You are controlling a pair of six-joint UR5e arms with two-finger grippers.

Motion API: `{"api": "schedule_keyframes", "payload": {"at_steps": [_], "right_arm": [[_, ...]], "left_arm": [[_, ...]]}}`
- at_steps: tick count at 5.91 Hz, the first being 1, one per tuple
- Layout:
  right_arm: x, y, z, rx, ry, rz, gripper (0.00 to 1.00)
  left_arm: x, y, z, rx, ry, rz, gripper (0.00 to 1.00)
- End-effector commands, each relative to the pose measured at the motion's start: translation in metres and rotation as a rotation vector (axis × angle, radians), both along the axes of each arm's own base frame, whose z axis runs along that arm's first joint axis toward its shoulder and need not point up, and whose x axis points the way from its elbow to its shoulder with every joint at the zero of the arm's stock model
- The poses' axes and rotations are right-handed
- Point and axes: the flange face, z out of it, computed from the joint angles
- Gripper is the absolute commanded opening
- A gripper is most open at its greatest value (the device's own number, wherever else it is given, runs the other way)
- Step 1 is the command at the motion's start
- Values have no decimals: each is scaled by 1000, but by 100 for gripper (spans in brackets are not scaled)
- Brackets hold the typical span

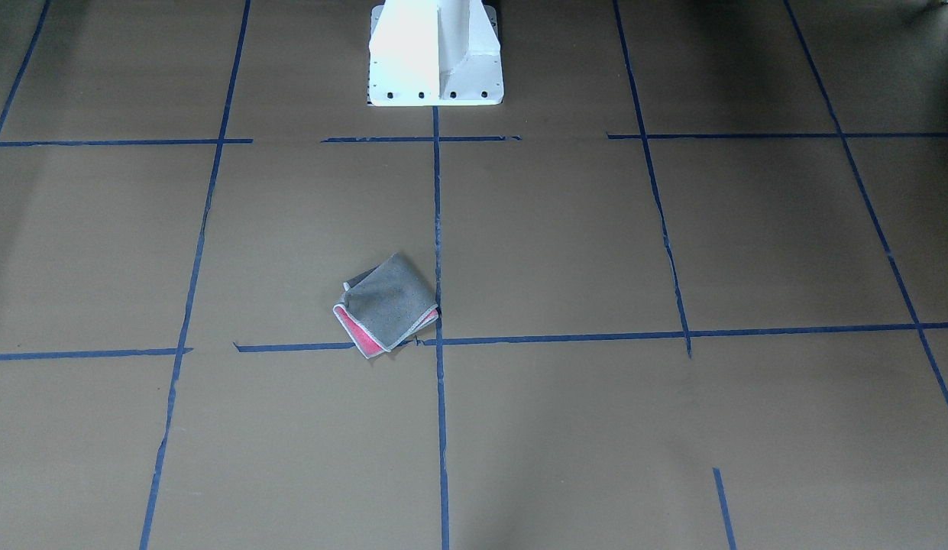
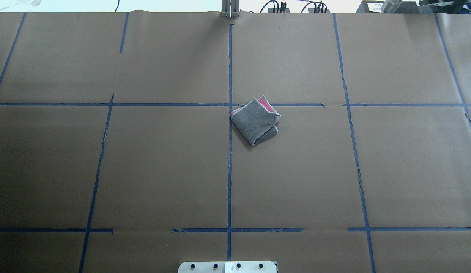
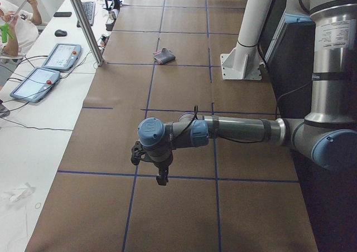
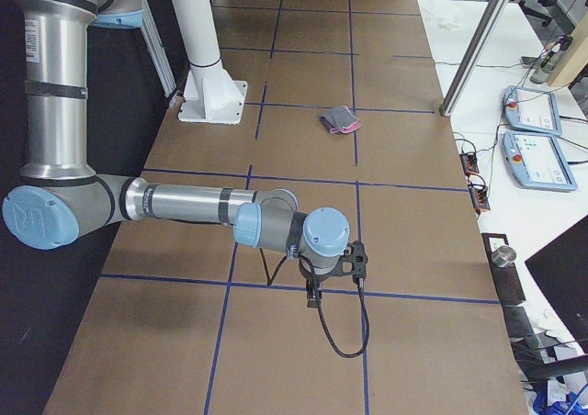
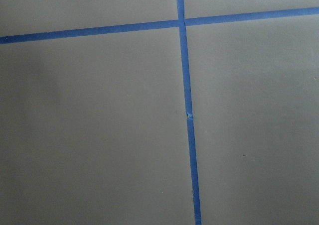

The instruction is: Fold towel twice with both arms

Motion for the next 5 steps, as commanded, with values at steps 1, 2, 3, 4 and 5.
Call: {"api": "schedule_keyframes", "payload": {"at_steps": [1,2,3,4,5], "right_arm": [[1,1,1,3,2,7,100],[4,2,3,2,2,15,100],[6,3,3,1,2,21,100],[6,4,3,-2,2,21,100],[6,4,3,-8,2,26,100]], "left_arm": [[0,0,0,-1,0,-1,100],[0,-1,-1,1,0,-1,100],[0,-2,-2,4,0,-1,100],[0,-2,-2,4,0,-1,100],[0,-2,-2,4,0,-1,100]]}}
